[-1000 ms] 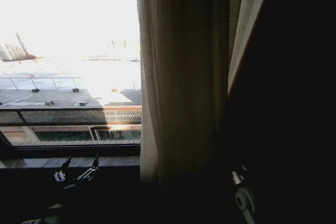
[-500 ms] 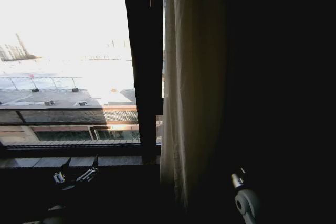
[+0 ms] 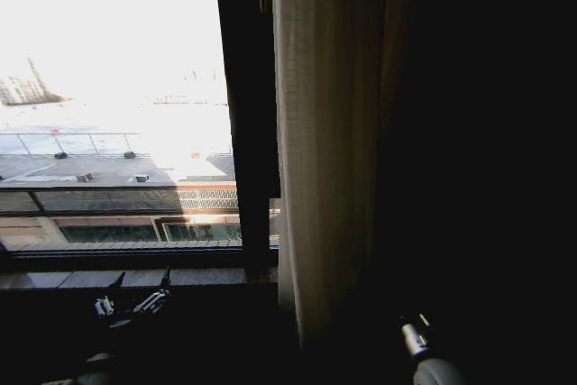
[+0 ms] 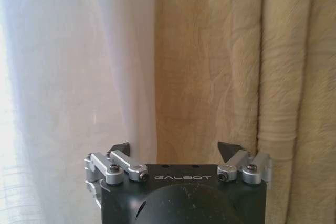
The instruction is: Open the curtains by pulling them apart, changing their state from closed to fully open.
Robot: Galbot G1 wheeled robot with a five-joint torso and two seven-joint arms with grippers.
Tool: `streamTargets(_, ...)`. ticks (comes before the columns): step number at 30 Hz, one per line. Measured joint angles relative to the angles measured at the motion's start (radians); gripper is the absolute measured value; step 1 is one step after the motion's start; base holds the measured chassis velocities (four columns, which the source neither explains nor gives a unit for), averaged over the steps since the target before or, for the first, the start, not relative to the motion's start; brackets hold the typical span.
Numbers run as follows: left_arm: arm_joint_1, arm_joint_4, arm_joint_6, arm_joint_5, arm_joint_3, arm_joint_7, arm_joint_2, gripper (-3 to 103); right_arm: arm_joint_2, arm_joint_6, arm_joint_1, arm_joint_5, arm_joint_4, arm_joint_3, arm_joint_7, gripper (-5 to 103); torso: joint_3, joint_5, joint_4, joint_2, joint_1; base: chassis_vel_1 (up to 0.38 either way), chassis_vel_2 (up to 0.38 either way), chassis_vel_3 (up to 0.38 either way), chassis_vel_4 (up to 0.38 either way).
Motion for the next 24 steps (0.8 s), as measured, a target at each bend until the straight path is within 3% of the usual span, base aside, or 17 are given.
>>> streamTargets(5, 0.002, 0.008, -0.007, -0.002, -0.002, 0.001, -0.007, 100, 0.008, -0.003, -0.044, -0.004, 0.050, -0.014, -0.004, 100, 0.000, 0.0004, 0.0000, 0.000, 0.000, 0.000, 0.000, 0.000, 0.000)
streamTargets(8, 0.001, 0.015, -0.012, -0.002, -0.002, 0.002, -0.011, 100, 0.010, 0.001, -0.055, -0.027, 0.056, -0.023, -0.009, 100, 0.000, 0.0003, 0.0000, 0.000, 0.000, 0.000, 0.000, 0.000, 0.000)
streamTargets(13, 0.006, 0.019, -0.023, 0.005, 0.000, 0.003, -0.020, 100, 0.020, 0.083, -0.022, -0.115, 0.013, -0.033, -0.011, 100, 0.000, 0.0004, 0.0001, 0.000, 0.000, 0.000, 0.000, 0.000, 0.000)
streamTargets(24, 0.007, 0.021, -0.026, 0.010, -0.002, 0.004, -0.033, 100, 0.016, 0.092, -0.016, -0.119, -0.021, -0.041, -0.011, 100, 0.000, 0.0004, 0.0000, 0.000, 0.000, 0.039, 0.044, -0.047, -0.048)
